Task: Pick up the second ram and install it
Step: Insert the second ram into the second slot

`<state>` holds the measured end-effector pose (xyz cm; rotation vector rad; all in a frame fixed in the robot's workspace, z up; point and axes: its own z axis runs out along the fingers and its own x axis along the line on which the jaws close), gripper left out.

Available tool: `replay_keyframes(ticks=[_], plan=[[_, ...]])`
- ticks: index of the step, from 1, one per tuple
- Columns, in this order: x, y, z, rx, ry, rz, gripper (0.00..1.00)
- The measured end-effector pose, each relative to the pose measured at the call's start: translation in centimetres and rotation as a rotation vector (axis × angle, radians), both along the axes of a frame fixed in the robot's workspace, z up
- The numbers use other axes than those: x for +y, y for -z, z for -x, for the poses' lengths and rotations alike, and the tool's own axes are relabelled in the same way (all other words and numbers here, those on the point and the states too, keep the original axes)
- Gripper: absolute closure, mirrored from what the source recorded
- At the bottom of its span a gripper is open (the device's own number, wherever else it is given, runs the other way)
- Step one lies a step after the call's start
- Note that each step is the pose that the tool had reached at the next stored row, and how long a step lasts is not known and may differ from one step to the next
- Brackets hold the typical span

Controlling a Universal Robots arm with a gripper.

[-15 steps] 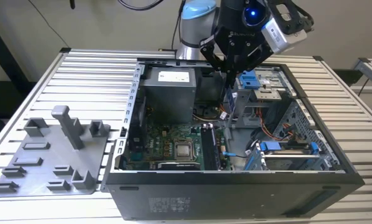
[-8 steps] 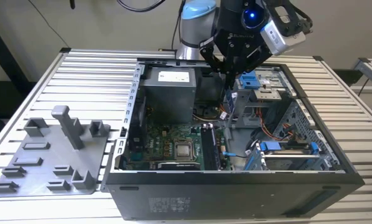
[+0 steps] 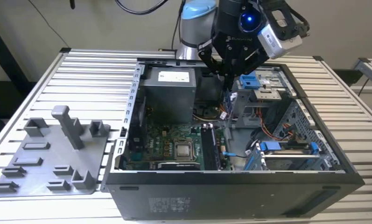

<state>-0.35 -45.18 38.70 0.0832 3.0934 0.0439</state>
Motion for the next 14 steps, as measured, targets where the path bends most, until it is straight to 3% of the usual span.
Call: replay_keyframes(ticks=[2,3,6,7,14], plan=[[-0.01,0.18,0.01,0.0002,0.021,0.0,0.86],[-0.01,0.22,0.01,0.0044,0.024,0.0004,0.86],[-0.01,0.33,0.0,0.0318,0.024,0.0034,0.86],[-0.01,0.43,0.0,0.0358,0.024,0.0034,0.86],[-0.01,0.79,0.0,0.0363,0.024,0.0039,0.86]])
